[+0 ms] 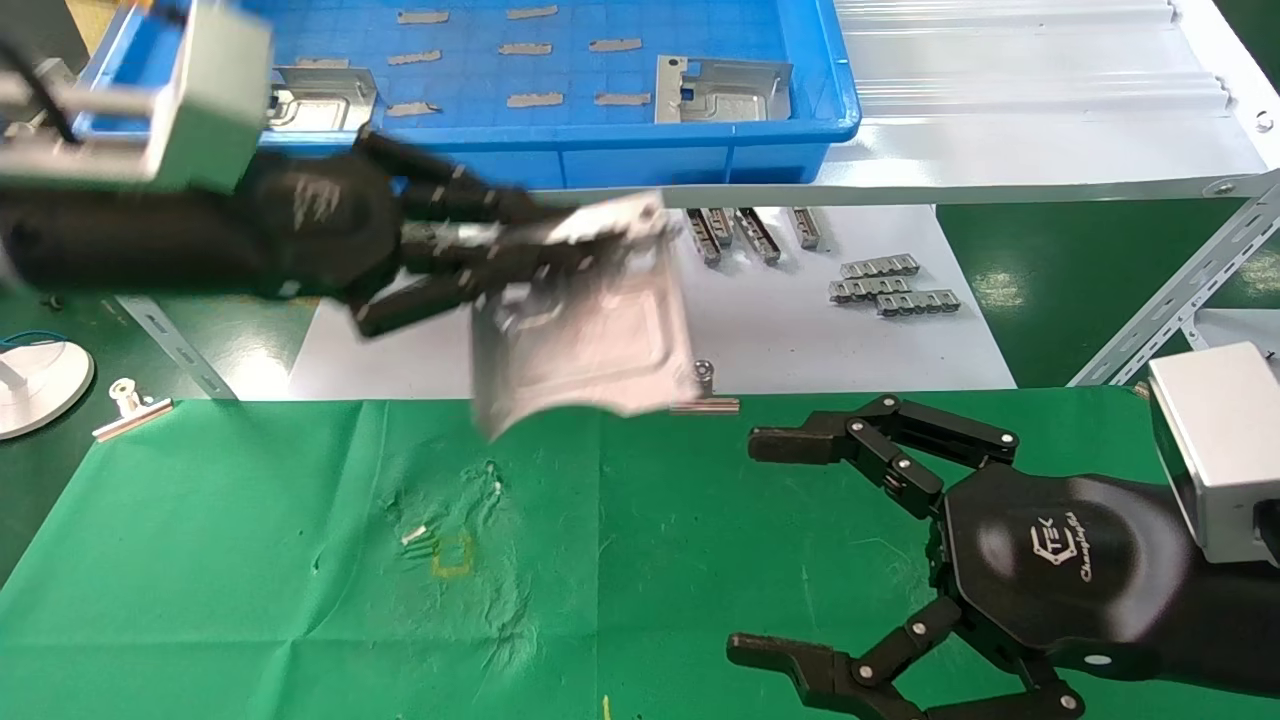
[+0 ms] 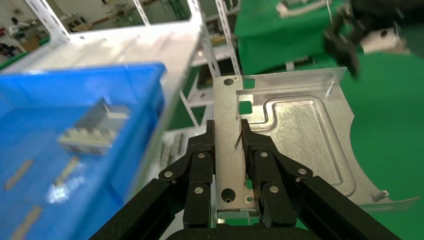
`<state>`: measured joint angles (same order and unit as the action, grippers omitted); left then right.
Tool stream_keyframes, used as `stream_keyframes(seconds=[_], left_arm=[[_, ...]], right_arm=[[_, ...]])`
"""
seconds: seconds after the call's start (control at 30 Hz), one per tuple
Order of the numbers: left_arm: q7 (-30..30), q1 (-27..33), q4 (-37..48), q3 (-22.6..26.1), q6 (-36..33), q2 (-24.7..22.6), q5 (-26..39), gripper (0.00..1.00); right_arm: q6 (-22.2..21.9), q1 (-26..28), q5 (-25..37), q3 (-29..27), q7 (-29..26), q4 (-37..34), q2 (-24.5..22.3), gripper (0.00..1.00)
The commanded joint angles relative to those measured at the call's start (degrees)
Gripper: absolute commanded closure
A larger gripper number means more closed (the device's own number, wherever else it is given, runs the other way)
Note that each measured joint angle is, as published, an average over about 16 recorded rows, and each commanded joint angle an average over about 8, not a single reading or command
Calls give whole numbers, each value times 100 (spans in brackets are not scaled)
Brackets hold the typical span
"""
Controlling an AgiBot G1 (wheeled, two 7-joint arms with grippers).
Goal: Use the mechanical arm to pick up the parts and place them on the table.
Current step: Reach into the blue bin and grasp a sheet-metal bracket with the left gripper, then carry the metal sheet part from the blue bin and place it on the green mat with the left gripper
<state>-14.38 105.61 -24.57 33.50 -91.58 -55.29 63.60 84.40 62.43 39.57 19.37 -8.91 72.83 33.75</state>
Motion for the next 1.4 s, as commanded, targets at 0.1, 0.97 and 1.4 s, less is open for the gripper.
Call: stream_keyframes(seconds=[0.1, 0.97, 1.4], left_arm=[[-49, -474, -752, 310, 1, 520, -304, 100], [-2529, -774, 1431, 1290, 477, 78, 827, 100], [-3113, -785, 1954, 1363, 771, -257, 947, 0]], right_arm=[[0, 0, 0, 0, 0, 0, 0, 0], [-1, 1, -2, 3, 2, 0, -1, 0], [-2, 1, -3, 5, 2, 0, -2, 0]])
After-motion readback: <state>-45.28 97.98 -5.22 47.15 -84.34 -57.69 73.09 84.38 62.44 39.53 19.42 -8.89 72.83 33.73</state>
